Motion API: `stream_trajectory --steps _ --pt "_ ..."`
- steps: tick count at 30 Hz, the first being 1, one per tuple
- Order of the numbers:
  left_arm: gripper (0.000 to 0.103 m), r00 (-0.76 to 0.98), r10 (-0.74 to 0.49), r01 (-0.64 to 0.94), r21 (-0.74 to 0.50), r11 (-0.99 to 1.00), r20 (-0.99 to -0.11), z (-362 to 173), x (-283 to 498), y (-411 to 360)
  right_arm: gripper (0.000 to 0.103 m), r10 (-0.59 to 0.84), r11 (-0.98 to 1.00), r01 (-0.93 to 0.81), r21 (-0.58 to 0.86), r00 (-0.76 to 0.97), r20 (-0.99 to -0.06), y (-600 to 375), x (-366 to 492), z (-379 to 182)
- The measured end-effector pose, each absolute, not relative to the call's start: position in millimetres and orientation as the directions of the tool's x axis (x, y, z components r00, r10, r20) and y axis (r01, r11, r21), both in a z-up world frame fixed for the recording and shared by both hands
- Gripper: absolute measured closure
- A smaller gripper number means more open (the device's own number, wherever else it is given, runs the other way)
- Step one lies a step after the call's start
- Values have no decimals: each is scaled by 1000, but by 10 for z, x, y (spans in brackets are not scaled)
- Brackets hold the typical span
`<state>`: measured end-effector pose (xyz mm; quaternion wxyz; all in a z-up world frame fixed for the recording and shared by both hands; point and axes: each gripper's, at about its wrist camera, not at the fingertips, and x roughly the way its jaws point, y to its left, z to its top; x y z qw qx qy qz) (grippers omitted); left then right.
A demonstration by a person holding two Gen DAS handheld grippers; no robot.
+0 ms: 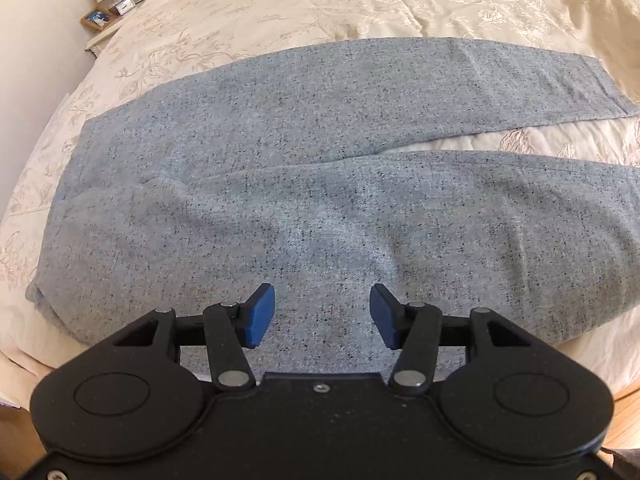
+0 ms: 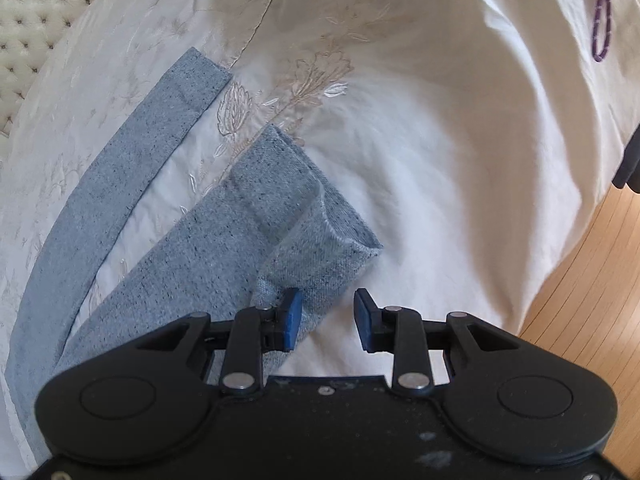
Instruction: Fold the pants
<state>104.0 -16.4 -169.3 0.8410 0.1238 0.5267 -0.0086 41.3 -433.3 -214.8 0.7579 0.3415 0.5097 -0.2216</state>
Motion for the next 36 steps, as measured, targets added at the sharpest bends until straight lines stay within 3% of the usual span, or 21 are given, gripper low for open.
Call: stream_trajectory --steps 8,10,11,12,23,30,36 --pt "44 428 153 73 203 977 -891 -1703 976 84 71 21 662 703 259 329 -944 -4324 725 -2287" --pt "44 423 161 39 196 980 -891 -1695 951 176 77 42 627 724 288 337 -940 -4372 663 -2299" --pt "44 422 164 23 192 981 -892 -1687 940 225 91 50 614 730 299 342 -938 -4390 639 -2302" --pt "44 421 167 7 187 982 -892 -1678 930 280 92 58 604 735 309 346 -936 -4409 619 -2301" --pt "44 378 205 -141 163 976 -903 -1686 863 848 95 8 540 773 333 391 -920 -4358 174 -1912" --pt "44 390 136 -327 1 945 -911 -1657 808 1427 95 -64 602 757 254 364 -929 -4146 251 -1779" --pt "44 385 161 -405 -9 914 -909 -1696 862 1891 95 -80 605 757 247 366 -927 -4112 305 -1670"
